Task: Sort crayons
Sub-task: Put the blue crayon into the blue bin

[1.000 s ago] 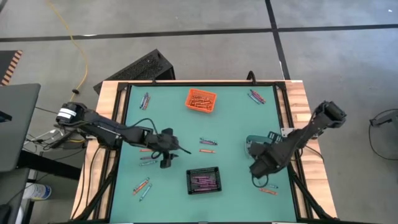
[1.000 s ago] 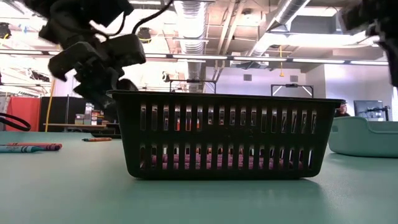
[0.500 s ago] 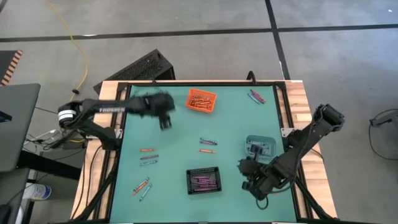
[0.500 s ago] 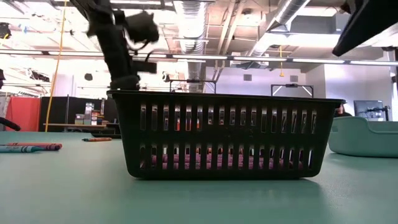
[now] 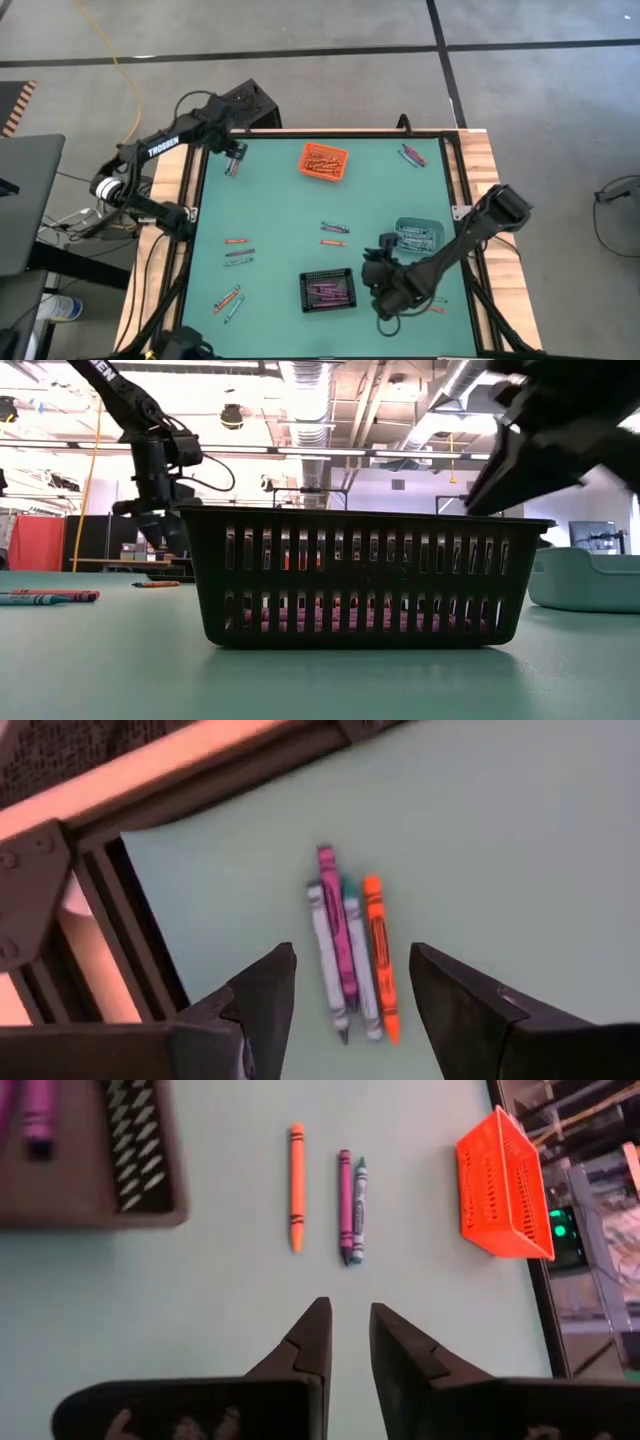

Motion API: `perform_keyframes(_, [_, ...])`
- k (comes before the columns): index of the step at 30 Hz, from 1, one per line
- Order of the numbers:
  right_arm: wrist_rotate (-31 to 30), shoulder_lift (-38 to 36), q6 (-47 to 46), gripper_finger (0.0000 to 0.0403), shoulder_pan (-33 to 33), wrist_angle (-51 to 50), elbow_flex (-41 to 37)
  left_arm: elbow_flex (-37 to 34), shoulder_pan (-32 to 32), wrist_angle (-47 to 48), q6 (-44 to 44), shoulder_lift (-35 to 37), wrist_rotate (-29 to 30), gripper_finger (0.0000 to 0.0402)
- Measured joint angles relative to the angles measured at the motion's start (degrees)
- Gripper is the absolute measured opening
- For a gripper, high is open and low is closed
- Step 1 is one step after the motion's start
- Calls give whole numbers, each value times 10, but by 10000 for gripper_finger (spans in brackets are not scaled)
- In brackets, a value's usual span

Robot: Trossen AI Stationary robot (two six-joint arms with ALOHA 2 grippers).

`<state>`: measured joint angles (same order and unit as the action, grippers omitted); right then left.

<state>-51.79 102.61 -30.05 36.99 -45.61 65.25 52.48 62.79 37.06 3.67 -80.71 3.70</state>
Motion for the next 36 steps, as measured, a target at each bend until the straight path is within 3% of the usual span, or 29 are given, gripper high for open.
perform_keyframes(6, [11, 18, 38, 70, -12, 41, 0, -2, -10, 5, 1, -18, 33, 185])
perform_keyframes(15, [9, 12, 53, 70, -6, 64, 0, 24, -29, -26, 6, -125, 48, 155])
perform_keyframes(23, [9, 12, 64, 70, -7, 75, 0, 69, -31, 39, 13, -175, 122, 123])
perform_keyframes(36, [12, 12, 66, 70, -3, 84, 0, 89, -35, 57, 15, -198, 135, 114])
